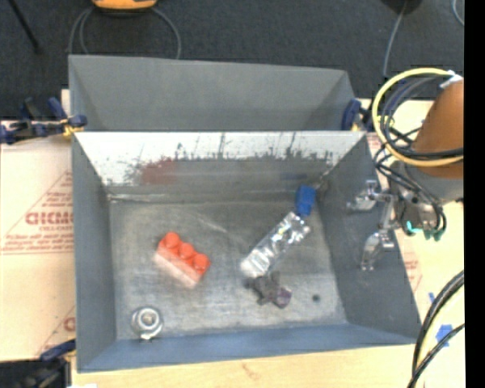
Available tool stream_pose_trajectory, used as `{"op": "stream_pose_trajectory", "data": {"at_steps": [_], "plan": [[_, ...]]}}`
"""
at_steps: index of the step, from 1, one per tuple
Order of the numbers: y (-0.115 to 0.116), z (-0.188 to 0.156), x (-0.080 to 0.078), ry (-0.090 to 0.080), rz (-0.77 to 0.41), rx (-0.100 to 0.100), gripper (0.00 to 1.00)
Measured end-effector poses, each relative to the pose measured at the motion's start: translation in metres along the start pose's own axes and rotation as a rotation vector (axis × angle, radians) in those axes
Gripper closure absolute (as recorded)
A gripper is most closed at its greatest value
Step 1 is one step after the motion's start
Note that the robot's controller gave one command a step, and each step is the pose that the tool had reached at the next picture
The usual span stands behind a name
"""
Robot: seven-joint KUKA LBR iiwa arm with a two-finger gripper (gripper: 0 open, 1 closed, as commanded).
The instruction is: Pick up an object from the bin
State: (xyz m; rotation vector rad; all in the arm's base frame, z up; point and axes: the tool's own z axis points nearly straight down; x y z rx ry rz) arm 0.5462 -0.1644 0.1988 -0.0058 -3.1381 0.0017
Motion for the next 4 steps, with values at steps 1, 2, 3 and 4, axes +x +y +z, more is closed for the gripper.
{"op": "stream_pose_trajectory", "data": {"at_steps": [1, 2, 3, 4], "plan": [[0.077, 0.076, -0.075, -0.008, -0.105, -0.003, 0.0], [0.071, 0.12, -0.065, -0.011, -0.259, 0.003, 0.0], [0.07, 0.119, -0.066, -0.014, -0.261, 0.004, 1.0], [0.047, 0.019, -0.029, -0.009, -0.482, 0.004, 1.0]]}}
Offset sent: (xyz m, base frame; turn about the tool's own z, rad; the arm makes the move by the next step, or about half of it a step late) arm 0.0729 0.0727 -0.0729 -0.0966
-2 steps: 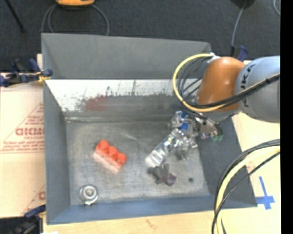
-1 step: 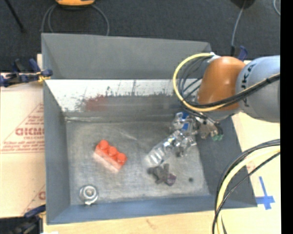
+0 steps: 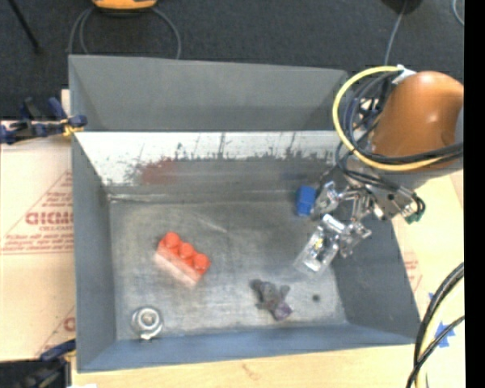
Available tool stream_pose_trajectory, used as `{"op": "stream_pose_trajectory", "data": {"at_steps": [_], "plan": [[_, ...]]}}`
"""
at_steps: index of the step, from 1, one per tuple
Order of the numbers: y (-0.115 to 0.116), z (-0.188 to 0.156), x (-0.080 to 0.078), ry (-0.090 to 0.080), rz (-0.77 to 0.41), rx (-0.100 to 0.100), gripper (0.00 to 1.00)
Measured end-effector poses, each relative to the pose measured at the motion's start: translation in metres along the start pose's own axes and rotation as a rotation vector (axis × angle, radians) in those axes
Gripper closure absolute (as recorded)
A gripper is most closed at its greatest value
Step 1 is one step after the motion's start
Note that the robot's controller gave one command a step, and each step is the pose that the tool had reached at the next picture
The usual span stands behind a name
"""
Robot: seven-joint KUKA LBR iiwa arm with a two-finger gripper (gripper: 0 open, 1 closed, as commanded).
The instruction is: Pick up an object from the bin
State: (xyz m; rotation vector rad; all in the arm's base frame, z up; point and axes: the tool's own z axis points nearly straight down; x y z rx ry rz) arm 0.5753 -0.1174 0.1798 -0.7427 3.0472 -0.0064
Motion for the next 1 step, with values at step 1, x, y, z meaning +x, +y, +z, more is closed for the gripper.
{"op": "stream_pose_trajectory", "data": {"at_steps": [1], "plan": [[0.001, -0.0629, -0.0063, -0.002, -0.02, 0.001, 1.0]]}}
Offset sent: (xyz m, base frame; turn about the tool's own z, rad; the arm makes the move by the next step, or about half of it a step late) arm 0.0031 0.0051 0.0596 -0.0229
